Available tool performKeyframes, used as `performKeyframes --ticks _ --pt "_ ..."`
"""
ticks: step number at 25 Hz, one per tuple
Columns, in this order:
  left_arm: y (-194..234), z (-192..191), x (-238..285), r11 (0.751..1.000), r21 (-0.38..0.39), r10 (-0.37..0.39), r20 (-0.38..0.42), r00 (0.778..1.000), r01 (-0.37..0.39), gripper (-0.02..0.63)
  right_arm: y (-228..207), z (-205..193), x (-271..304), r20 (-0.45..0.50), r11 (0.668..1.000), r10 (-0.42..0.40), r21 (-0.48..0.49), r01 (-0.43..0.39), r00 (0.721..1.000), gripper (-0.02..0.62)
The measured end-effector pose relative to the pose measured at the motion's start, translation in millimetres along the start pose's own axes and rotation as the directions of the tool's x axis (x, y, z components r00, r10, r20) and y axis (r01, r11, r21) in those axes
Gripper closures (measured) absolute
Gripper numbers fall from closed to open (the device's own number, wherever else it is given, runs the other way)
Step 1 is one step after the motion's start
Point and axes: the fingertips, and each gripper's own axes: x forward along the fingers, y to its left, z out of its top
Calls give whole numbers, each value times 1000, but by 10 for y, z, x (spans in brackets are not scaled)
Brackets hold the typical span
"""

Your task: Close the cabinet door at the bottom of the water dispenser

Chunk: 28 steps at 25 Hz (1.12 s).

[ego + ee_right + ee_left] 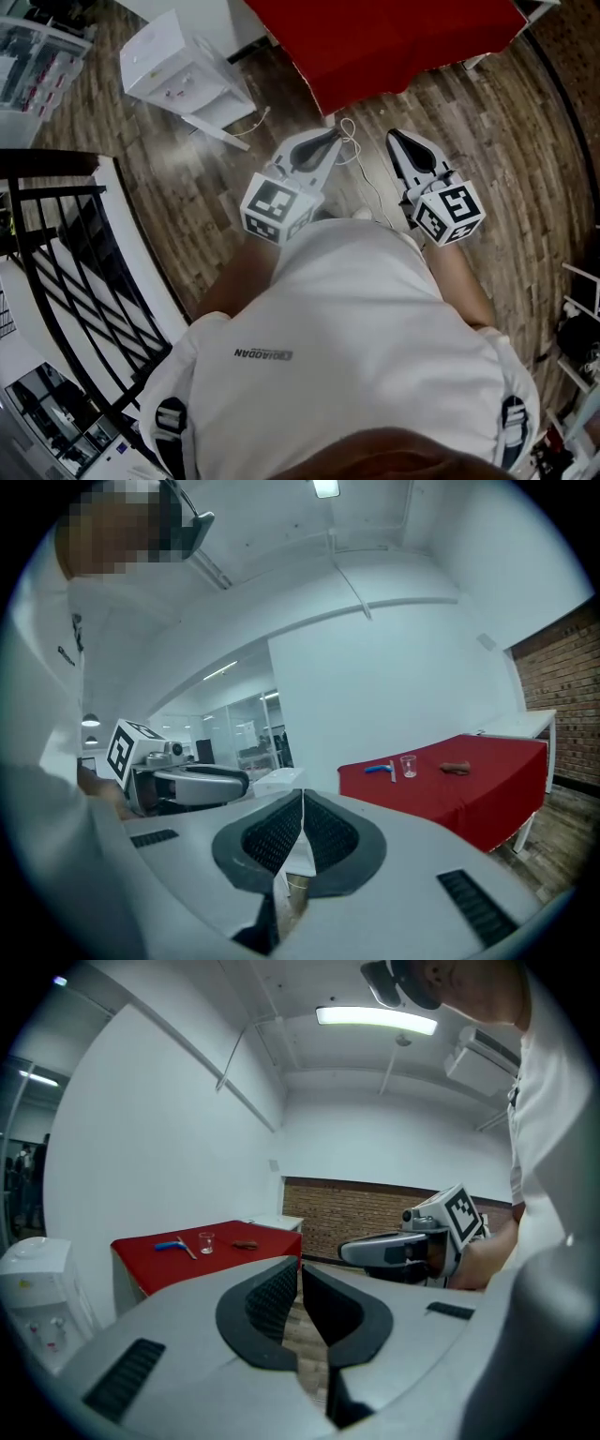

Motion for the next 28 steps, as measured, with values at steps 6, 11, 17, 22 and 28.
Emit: performKeyframes --ticks 6,11,17,22,28 --pt "512 -66 -426 994 -53 94 -8 996 -94 611 366 16 491 -27 997 72 -10 -72 997 572" --pt "905 -124 -827 987 -79 142 -17 990 -143 611 763 10 906 -48 992 125 -13 -125 991 572" --pt "1334 -132 -1297 977 -90 194 -2 981 -193 611 1258 40 1331 -75 982 178 -45 -181 981 572" --pt "1606 -185 -1651 970 -90 227 13 974 -225 611 1586 43 1584 -87 978 194 -63 -200 977 572" --pt "1874 -281 -2018 958 -109 269 37 962 -264 611 1920 -50 1826 -123 969 217 -91 -228 968 572"
